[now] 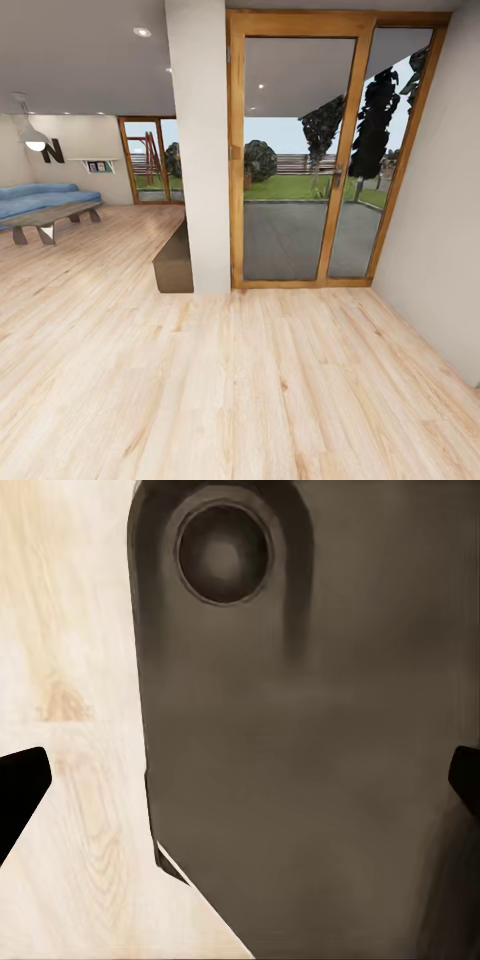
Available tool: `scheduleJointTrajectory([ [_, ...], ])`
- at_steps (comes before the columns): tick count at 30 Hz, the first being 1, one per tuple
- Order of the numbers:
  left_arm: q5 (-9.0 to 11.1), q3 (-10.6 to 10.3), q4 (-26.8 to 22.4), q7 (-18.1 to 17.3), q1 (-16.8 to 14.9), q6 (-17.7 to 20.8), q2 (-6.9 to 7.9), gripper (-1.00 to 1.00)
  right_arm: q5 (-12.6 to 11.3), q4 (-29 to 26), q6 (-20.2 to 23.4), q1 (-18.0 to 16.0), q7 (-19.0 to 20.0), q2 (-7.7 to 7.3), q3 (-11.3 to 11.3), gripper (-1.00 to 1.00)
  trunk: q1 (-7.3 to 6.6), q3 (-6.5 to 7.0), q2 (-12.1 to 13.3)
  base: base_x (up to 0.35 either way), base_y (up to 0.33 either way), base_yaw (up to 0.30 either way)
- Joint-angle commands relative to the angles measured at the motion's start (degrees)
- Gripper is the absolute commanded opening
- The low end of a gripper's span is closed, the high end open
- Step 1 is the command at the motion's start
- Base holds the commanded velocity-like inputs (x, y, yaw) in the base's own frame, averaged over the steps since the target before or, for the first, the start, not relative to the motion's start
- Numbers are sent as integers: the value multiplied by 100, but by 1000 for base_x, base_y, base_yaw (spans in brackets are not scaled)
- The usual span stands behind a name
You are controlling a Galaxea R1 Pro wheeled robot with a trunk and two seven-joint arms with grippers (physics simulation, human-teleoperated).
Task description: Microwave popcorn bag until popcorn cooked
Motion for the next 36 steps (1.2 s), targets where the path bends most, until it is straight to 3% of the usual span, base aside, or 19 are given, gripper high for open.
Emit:
scheduleJointTrajectory([
  [1,0,0,0,0,-1,0,0,100,0,0,0,-1,0,0,0,100,0,-3,-2,0,0,0],
  [8,141,104,-87,-57,0,-97,-224,100,29,-18,3,9,-9,-9,53,100,0,-3,-2,0,0,0],
  [19,494,123,-228,-53,2,-290,-230,100,18,-18,-9,8,-62,9,45,100,0,-3,-2,0,0,0],
  [36,501,123,-237,-54,1,-299,-237,100,-40,-18,-212,8,-70,9,25,100,0,-3,-2,0,0,0],
])
